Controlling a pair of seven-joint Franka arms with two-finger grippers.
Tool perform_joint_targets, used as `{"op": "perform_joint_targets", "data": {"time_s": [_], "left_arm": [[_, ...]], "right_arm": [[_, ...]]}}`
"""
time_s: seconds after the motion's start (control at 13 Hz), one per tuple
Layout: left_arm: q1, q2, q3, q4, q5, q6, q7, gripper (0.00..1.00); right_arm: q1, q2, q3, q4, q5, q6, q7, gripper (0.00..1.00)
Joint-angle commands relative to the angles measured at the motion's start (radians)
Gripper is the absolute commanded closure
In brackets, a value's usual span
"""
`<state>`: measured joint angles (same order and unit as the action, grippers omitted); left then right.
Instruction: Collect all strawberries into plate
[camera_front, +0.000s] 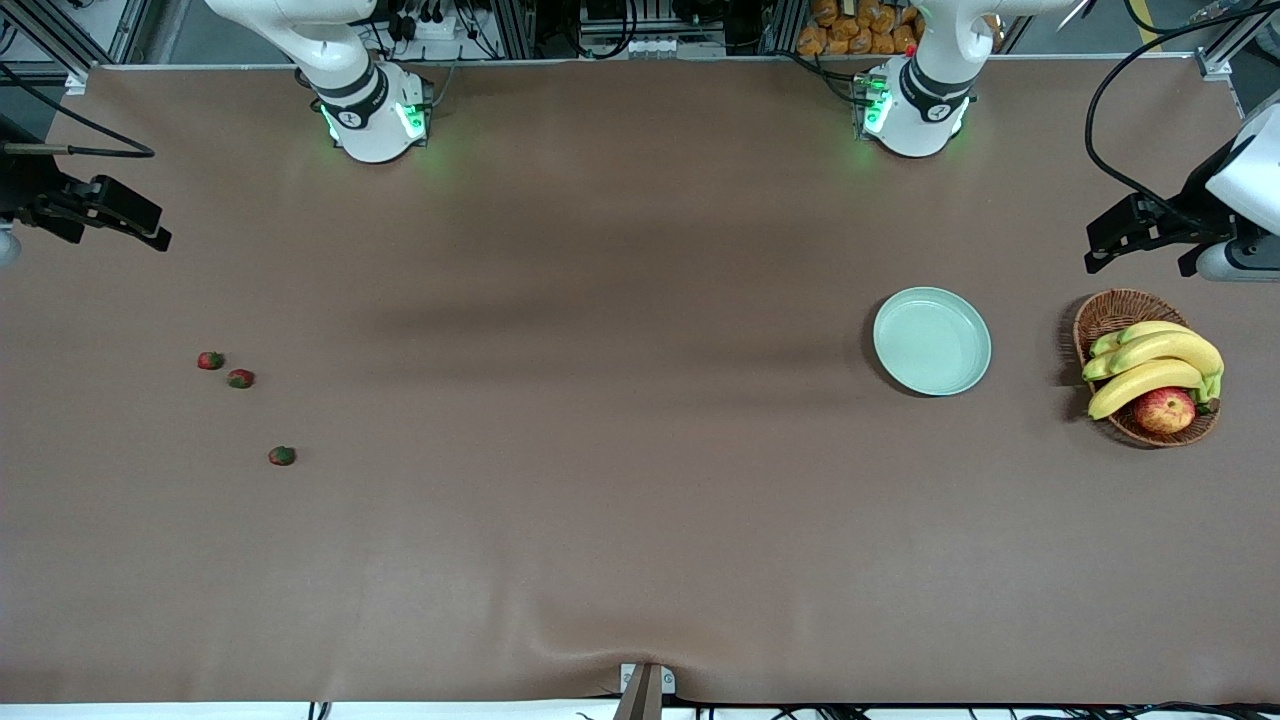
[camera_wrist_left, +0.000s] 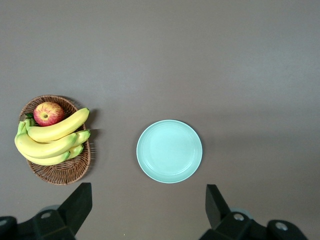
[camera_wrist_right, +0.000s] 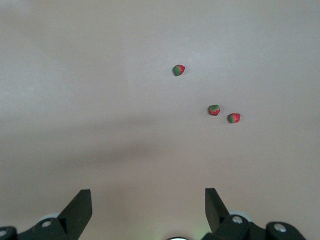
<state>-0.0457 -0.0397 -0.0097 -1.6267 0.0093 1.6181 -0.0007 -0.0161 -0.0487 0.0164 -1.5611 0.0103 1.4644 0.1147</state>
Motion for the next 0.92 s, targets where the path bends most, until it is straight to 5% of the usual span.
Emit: {"op": "perform_joint_targets", "data": {"time_s": [0.0, 0.85], "left_arm": [[0.000, 0.000, -0.003, 0.005, -0.012, -0.012, -0.009, 0.00], [-0.006, 0.004, -0.024, 0.005, 0.030, -0.014, 0.011, 0.00]], "right_arm": [[-0.001, 0.003, 0.002, 0.016, -0.007, -0.015, 0.017, 0.00], [-0.001, 0.004, 0.002, 0.016, -0.007, -0.015, 0.017, 0.00]]}}
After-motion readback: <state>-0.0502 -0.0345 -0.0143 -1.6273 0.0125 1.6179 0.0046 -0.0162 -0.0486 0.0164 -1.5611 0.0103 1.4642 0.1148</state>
